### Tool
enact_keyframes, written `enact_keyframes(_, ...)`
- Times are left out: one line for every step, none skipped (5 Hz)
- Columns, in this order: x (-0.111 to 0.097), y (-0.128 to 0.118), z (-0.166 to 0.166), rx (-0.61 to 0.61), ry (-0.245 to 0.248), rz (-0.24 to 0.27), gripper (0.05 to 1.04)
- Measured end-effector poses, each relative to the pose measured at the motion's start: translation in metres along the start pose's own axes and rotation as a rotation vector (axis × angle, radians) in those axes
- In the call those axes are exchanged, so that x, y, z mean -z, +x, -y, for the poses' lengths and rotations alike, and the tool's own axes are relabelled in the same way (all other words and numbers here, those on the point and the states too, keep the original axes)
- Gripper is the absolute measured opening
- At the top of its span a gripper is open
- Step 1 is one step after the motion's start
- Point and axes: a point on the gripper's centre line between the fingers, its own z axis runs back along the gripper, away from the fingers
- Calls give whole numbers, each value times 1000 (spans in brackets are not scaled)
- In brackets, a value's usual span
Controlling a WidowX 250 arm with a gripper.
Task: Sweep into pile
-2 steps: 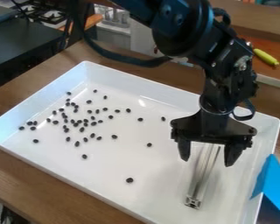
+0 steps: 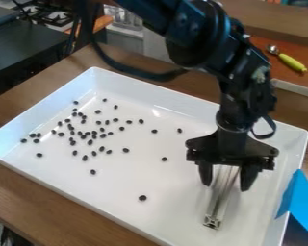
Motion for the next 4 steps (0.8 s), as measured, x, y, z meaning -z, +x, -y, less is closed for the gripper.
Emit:
enact_keyframes(0, 4, -2, -6, -13, 3, 394)
enact_keyframes(-3, 8, 1, -24, -37, -8, 370)
enact_keyframes(-1, 21, 13, -50, -60, -38, 370)
enact_keyframes(9, 31, 20, -31, -82, -55, 370)
